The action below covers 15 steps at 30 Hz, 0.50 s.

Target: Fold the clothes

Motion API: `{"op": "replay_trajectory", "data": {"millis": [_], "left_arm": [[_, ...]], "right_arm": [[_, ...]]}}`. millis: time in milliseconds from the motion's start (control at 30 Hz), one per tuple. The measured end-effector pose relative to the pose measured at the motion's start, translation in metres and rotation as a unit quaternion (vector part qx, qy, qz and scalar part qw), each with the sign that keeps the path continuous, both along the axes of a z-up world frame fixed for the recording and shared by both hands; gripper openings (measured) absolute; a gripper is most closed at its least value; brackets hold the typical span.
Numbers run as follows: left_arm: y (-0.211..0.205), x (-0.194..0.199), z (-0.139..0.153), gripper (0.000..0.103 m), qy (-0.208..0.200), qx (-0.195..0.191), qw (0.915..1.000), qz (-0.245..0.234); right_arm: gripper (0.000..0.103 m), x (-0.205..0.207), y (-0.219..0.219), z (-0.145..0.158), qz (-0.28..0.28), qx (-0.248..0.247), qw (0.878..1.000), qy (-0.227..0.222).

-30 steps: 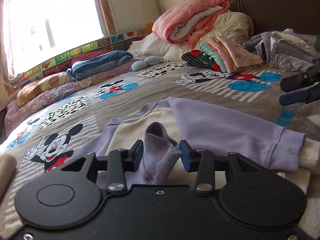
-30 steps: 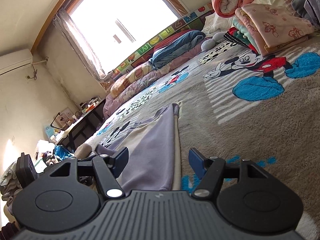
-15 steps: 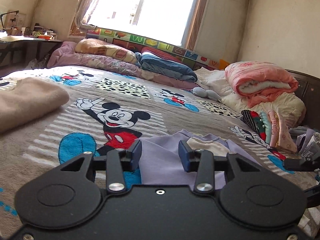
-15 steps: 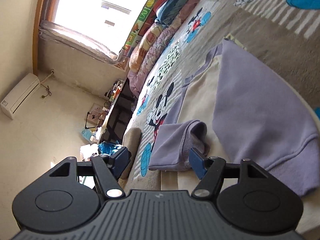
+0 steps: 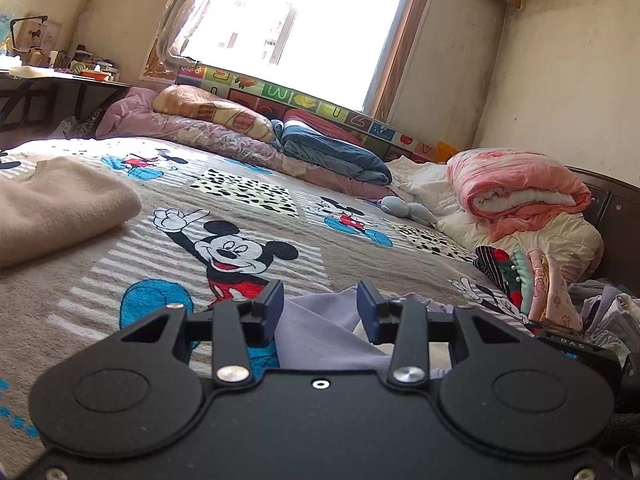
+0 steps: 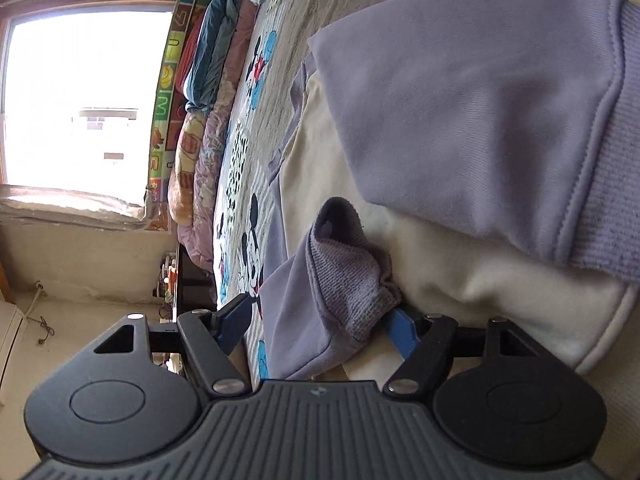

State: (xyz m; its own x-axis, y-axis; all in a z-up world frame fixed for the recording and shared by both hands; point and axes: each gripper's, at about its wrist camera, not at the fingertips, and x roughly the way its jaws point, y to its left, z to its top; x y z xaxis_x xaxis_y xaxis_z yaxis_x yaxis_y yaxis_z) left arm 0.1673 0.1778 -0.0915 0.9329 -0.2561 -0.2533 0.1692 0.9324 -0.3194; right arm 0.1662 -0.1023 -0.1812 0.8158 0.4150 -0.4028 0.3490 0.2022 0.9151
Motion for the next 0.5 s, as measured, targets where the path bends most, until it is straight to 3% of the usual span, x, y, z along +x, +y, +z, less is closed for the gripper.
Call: {"op": "replay_trajectory", "data": {"millis": [200,267,333,500], "left_arm": [[0.001,0.001,0.002,0.039,-0.003,-0.003,1.0000,-0.005],[0.003,0.001,0.001,0.039,0.000,-0.003,1.0000,-0.004],[0.005,0.002,-0.001,0.039,0.004,-0.003,1.0000,-0.001],[0.010,0.002,-0.003,0.039,0.011,-0.008,0.9999,0.009]], "right_arm": [[0.053,-0.004,0.009,-0.014,-0.076,0.005,0.997,0.020],[0.029,-0.006,0.009,-0.022,-0.082,0.011,0.996,0.027],[0.014,-0.008,0.009,-0.030,-0.081,0.016,0.996,0.028],[0.012,-0.028,0.006,-0.018,-0.072,-0.014,0.996,-0.043]]}}
